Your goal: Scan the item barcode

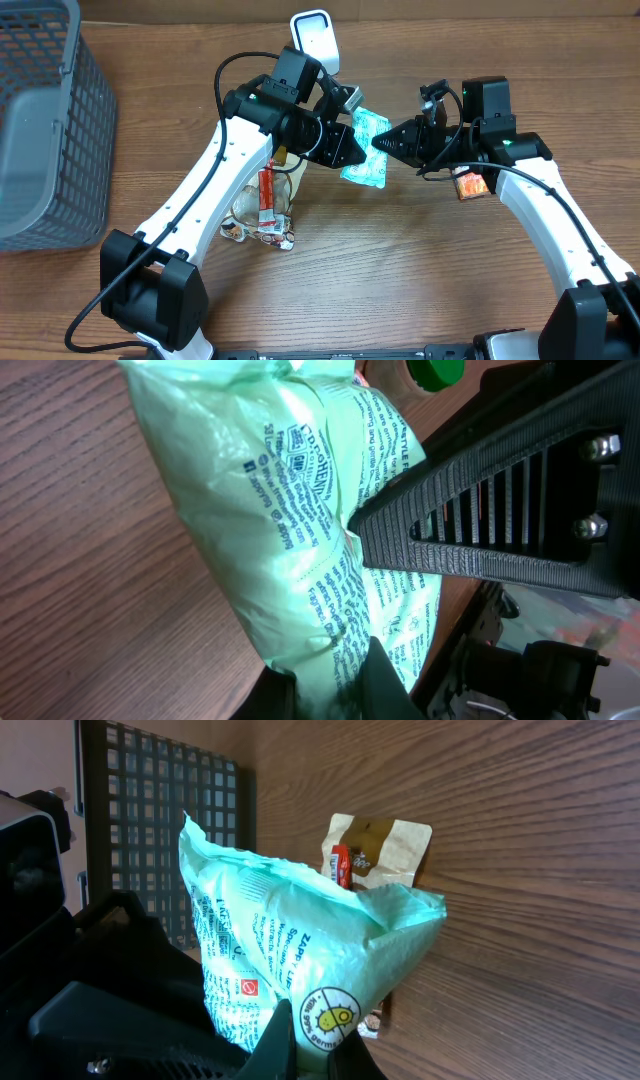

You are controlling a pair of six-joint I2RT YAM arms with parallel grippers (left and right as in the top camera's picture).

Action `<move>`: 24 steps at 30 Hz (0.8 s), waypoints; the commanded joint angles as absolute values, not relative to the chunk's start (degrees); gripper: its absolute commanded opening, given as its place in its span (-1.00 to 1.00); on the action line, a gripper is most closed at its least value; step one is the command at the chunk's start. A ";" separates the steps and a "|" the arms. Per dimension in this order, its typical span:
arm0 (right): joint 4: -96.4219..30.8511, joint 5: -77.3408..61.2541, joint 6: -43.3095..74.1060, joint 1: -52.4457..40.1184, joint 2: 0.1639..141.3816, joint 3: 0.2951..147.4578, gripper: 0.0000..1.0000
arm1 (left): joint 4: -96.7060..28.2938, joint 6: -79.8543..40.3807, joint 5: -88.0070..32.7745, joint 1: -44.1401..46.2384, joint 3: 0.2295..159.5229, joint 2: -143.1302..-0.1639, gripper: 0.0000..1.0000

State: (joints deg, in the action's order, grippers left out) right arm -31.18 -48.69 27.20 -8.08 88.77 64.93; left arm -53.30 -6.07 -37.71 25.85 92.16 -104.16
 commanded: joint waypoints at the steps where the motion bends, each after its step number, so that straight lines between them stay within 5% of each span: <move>1: -30.24 -50.00 26.70 -8.01 88.09 65.95 -0.92 | -53.01 -5.56 -37.32 25.06 92.73 -104.73 -0.92; 5: -29.34 -49.98 26.50 -8.01 88.09 65.98 -0.78 | -52.60 -5.50 -38.63 23.99 92.73 -104.73 -0.92; 8: -27.92 -49.82 25.06 -8.01 88.09 65.98 -0.22 | -52.66 -3.81 -41.25 23.81 92.73 -104.71 -0.92; 10: -27.40 -48.99 25.06 -8.01 88.09 65.98 -0.09 | -52.88 -2.87 -43.03 23.79 92.73 -104.73 -0.92; 19: -27.18 -48.82 19.40 -7.97 88.25 65.95 -0.04 | -54.26 4.93 -55.44 23.14 92.73 -104.73 -0.92; 24: -23.07 -60.38 18.98 -7.94 88.27 65.95 -0.09 | -55.13 6.20 -56.86 22.57 92.73 -104.73 -0.92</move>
